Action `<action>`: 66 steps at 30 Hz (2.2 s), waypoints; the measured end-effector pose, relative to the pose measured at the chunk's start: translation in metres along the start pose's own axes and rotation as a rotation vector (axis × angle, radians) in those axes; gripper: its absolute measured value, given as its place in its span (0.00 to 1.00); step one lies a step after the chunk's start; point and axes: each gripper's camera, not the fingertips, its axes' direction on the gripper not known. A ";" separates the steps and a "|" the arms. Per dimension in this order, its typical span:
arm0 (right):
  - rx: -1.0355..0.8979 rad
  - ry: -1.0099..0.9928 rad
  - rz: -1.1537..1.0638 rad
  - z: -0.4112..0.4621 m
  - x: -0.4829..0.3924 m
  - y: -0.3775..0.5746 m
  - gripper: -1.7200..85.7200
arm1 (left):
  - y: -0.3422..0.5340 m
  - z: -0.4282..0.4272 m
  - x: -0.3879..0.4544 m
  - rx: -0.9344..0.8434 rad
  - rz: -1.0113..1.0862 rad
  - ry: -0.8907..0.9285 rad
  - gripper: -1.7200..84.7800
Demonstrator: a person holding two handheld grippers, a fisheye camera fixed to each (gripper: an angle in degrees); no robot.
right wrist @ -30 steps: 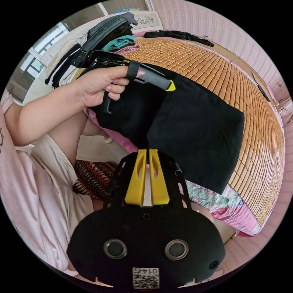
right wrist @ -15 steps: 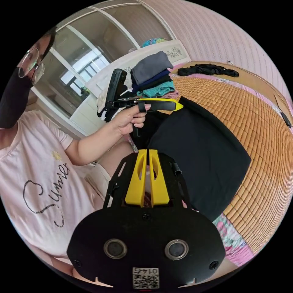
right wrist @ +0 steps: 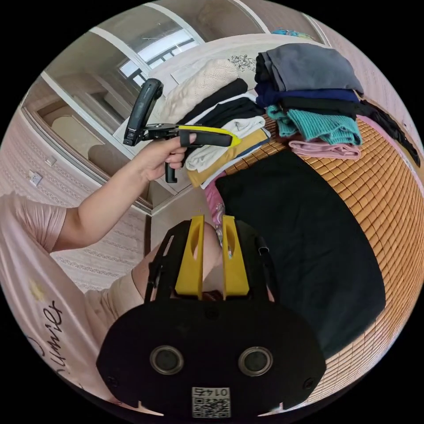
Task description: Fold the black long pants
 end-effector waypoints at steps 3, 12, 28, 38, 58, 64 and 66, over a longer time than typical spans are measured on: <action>0.018 0.135 0.177 -0.035 0.034 0.053 0.13 | 0.027 0.010 0.019 -0.030 0.039 0.077 0.10; 0.127 0.082 0.888 -0.069 0.130 0.203 0.18 | 0.050 0.062 0.126 -0.129 0.205 0.280 0.11; 0.366 -0.095 0.761 -0.160 0.145 0.208 0.03 | 0.062 0.131 0.214 -0.259 0.278 0.367 0.09; 0.023 0.319 0.716 -0.155 0.125 0.173 0.02 | 0.095 0.130 0.256 -0.281 0.449 0.367 0.09; -0.443 0.416 0.375 -0.021 0.190 -0.073 0.02 | 0.176 0.171 0.270 -0.168 0.704 0.217 0.01; -0.092 0.347 0.469 -0.116 0.174 -0.017 0.02 | 0.192 0.154 0.271 -0.107 0.790 0.246 0.01; 0.020 0.345 0.551 -0.160 0.157 0.042 0.03 | 0.199 0.142 0.273 -0.012 0.800 0.301 0.02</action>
